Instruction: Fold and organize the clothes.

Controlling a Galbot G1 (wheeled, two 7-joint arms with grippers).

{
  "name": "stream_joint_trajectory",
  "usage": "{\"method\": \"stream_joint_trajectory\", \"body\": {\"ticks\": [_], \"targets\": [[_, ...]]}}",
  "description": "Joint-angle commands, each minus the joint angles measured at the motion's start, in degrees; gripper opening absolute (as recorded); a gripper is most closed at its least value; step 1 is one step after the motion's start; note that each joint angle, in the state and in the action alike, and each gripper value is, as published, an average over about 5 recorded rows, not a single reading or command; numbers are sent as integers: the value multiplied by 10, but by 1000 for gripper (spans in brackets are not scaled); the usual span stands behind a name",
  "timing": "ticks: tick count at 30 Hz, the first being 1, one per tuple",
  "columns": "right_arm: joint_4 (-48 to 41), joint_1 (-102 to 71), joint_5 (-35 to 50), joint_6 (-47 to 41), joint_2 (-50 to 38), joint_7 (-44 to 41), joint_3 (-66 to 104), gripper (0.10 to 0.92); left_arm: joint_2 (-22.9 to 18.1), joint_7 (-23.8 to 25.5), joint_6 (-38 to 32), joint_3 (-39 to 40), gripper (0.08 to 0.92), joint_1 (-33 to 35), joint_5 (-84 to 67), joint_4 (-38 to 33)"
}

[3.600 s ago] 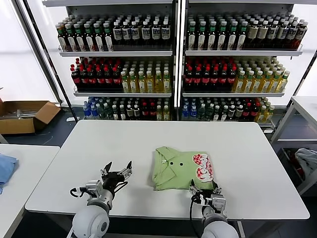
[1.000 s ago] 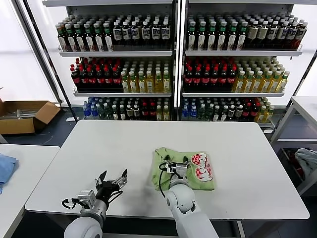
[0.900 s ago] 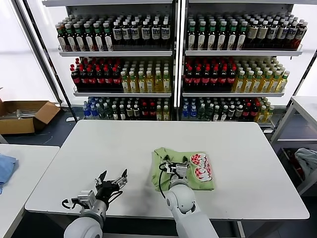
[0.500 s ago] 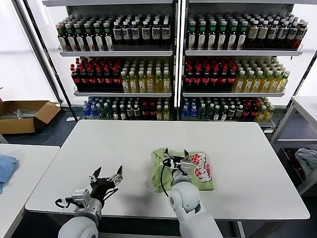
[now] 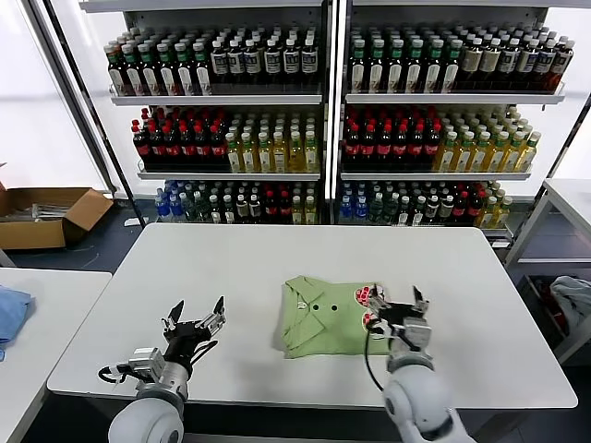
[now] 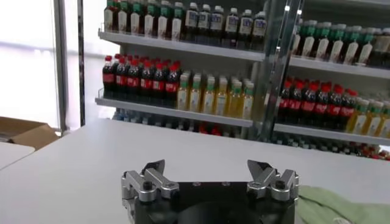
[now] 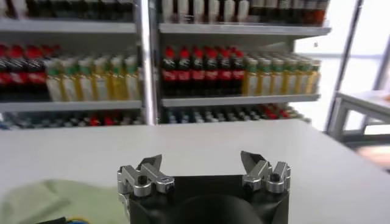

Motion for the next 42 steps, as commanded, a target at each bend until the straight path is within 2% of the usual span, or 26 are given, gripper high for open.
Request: {"method": "stream_joint_trajectory", "body": {"ticks": [1, 14, 37, 42], "targets": [[80, -122, 20, -21, -75, -5, 140, 823, -5, 0, -21, 0, 823, -18, 2, 12], [103, -122, 13, -23, -66, -7, 135, 823, -6, 1, -58, -25, 823, -17, 33, 20], [110, -122, 1, -25, -58, -9, 123, 823, -10, 7, -61, -21, 823, -10, 34, 11], [112, -122, 0, -25, -57, -11, 122, 823, -9, 21, -54, -29, 823, -3, 56, 1]]}}
